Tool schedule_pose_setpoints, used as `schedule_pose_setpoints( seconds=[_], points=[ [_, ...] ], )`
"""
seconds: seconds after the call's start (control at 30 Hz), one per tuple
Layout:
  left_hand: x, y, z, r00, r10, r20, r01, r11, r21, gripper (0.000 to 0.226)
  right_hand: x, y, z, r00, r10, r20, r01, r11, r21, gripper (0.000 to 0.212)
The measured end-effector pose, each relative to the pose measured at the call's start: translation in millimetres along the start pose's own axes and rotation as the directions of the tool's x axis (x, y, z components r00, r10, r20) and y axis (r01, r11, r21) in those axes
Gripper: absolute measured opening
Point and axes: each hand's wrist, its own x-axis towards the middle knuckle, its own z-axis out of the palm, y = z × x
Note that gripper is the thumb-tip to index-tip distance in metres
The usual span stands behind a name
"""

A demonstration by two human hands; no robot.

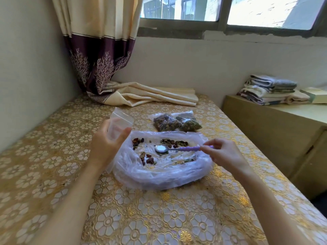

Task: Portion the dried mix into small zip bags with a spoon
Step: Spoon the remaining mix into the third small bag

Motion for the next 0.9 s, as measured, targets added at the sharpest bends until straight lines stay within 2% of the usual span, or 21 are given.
schedule_pose_setpoints(
  seconds=[0.03, 0.1, 0.17, 0.33, 0.5, 0.57, 0.7, 0.9],
  points=[
    [0.2, -0.1, 1.2, 1.0, 0.001, 0.012, -0.001, 1.0, 0.005, 0.082, 0.0, -2.1, 0.1, 0.999, 0.03, 0.028, -0.034, 0.983, 0.18, 0.009],
    [0.4, 0.9, 3.6, 0.999, 0.027, 0.036, -0.028, 0.999, 0.038, 0.081, -1.0, -6.8, 4.9, 0.995, 0.059, 0.085, -0.093, 0.872, 0.48, 0.007],
    [0.1, 3.1, 4.4, 0.996, 0.066, 0.054, -0.07, 0.994, 0.088, 0.091, -1.9, -8.6, 11.7, 0.999, 0.038, 0.038, -0.052, 0.846, 0.531, 0.011],
    [-0.3, 4.5, 3.7, 0.994, 0.094, 0.062, -0.099, 0.992, 0.076, 0.101, -5.9, -6.5, 11.2, 0.965, -0.075, -0.253, 0.165, 0.92, 0.356, 0.019],
    [-0.2, 6.6, 6.5, 0.99, 0.111, 0.091, -0.12, 0.988, 0.095, 0.099, -8.1, -8.7, 0.2, 0.808, -0.314, -0.499, 0.327, 0.943, -0.063, 0.017],
    [-0.1, 5.6, 6.4, 0.99, 0.105, 0.096, -0.115, 0.988, 0.099, 0.097, -8.2, -10.3, 1.6, 0.758, -0.387, -0.525, 0.347, 0.921, -0.177, 0.015],
    [0.7, 2.8, 6.4, 0.991, 0.095, 0.089, -0.106, 0.987, 0.119, 0.098, -5.4, -13.0, 9.9, 0.714, -0.468, -0.521, 0.389, 0.884, -0.26, 0.01],
    [2.0, -1.2, 7.1, 0.992, 0.088, 0.092, -0.098, 0.989, 0.109, 0.09, -1.1, -12.9, 12.6, 0.754, -0.409, -0.514, 0.379, 0.91, -0.168, 0.013]
  ],
)
